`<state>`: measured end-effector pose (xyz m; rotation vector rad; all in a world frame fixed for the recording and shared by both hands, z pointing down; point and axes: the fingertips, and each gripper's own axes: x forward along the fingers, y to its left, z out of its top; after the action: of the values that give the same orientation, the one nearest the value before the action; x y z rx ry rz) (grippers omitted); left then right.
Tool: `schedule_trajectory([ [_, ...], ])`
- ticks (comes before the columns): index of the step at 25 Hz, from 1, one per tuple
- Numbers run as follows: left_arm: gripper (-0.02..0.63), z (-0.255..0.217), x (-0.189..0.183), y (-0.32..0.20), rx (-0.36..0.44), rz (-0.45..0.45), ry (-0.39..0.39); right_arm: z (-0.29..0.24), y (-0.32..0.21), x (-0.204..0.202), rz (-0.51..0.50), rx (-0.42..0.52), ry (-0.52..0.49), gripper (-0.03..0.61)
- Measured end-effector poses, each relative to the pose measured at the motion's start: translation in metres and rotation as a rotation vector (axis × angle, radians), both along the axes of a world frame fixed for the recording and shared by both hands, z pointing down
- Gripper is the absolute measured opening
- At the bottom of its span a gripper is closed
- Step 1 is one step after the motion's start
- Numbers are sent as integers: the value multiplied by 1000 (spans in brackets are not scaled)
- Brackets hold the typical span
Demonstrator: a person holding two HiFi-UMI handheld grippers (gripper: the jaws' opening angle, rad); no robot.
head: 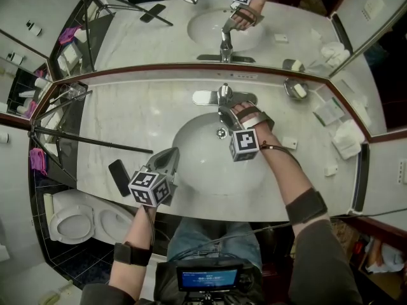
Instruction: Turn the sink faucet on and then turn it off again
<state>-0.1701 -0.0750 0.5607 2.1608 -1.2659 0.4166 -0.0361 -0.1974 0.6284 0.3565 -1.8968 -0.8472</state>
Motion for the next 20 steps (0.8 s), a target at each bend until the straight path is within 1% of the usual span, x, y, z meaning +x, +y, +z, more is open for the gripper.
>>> schedule_trajectory([
  [5, 0, 3, -3, 4, -7, -4, -2, 0, 0, -1, 14, -3, -7, 130],
  [8, 0, 1, -6, 4, -4, -9, -4, 0, -1, -1, 11, -4, 12, 132],
  [10, 0, -1, -9, 4, 1, -13, -5, -1, 0, 0, 32, -16, 8, 132],
  [16, 0, -11, -19, 4, 15, -44, -6, -19, 19, 4, 122, -66, -95, 133],
  [20, 0, -20, -22, 7, 25, -40, -11, -38, 38, 17, 183, -98, -155, 132],
])
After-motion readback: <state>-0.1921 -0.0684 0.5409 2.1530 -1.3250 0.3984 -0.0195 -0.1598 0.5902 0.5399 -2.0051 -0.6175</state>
